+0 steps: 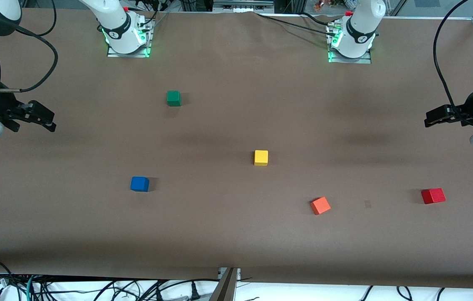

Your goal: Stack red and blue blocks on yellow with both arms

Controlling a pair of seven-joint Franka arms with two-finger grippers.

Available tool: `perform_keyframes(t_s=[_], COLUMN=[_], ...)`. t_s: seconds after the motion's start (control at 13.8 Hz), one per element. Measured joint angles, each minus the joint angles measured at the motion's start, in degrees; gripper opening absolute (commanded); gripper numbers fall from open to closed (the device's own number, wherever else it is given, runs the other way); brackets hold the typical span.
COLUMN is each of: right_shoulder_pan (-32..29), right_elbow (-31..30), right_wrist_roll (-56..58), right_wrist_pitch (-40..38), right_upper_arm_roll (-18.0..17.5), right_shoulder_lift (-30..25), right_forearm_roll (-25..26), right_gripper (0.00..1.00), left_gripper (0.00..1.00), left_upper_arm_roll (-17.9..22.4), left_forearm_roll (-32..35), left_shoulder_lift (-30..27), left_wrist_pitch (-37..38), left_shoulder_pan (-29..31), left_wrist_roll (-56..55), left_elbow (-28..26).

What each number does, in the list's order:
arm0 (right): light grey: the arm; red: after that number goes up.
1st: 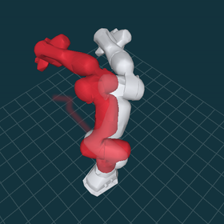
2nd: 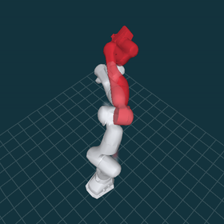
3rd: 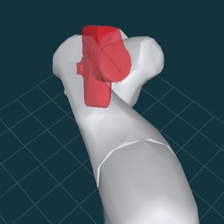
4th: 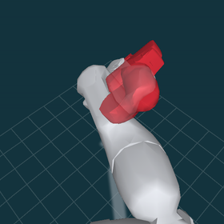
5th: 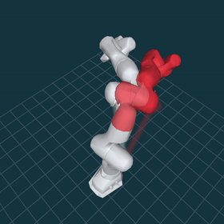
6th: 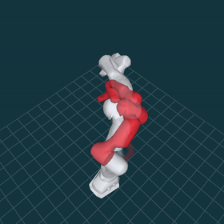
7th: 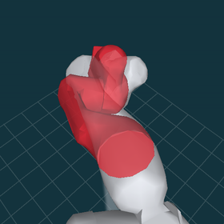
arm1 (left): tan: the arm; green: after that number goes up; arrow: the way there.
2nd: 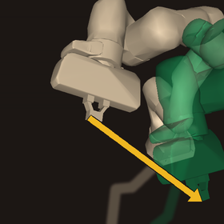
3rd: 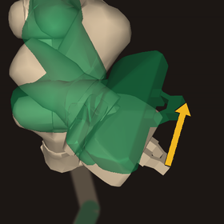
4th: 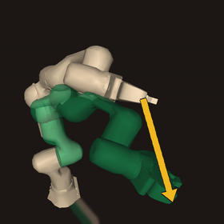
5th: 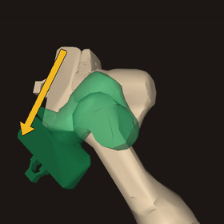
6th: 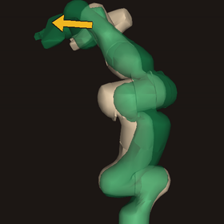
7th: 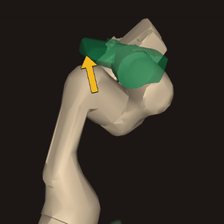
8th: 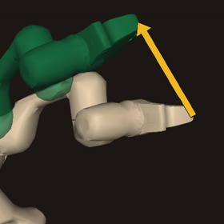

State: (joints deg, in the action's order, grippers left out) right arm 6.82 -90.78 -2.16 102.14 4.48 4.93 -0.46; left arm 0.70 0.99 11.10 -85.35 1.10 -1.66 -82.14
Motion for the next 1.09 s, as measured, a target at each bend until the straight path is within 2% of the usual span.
perform_keyframes(t_s=[0.29, 0.51, 0.65, 0.94, 1.09], right_shoulder_pan=[-0.12, -0.11, -0.07, -0.02, 0.19], right_elbow=[-0.01, -0.03, -0.04, -0.23, -0.63], right_wrist_roll=[0.00, 0.00, 0.44, 5.46, 5.72], right_wrist_pitch=[-0.16, -0.55, -0.64, -2.60, -2.08], right_upper_arm_roll=[0.24, 0.24, 0.22, 0.09, -0.32], right_shoulder_lift=[0.06, 0.70, 1.37, 3.91, 7.35], right_forearm_roll=[0.00, 0.00, 0.00, -0.14, -2.68], right_gripper=[0.99, 0.99, 0.99, 0.99, 0.99], left_gripper=[1.00, 1.00, 1.00, 1.00, 1.00], left_upper_arm_roll=[0.49, 0.71, 0.73, 0.71, 0.72], left_forearm_roll=[0.00, 0.00, 0.00, 0.00, 0.00], left_shoulder_lift=[1.78, 4.70, 7.18, 13.61, 17.66], left_wrist_pitch=[-1.03, -5.17, -7.22, -15.10, -19.54], left_shoulder_pan=[2.57, 7.19, 9.64, 10.29, 10.89], left_wrist_roll=[0.01, 0.15, 0.62, 0.80, 1.72], left_elbow=[1.17, 2.72, 2.93, 2.90, 2.81])
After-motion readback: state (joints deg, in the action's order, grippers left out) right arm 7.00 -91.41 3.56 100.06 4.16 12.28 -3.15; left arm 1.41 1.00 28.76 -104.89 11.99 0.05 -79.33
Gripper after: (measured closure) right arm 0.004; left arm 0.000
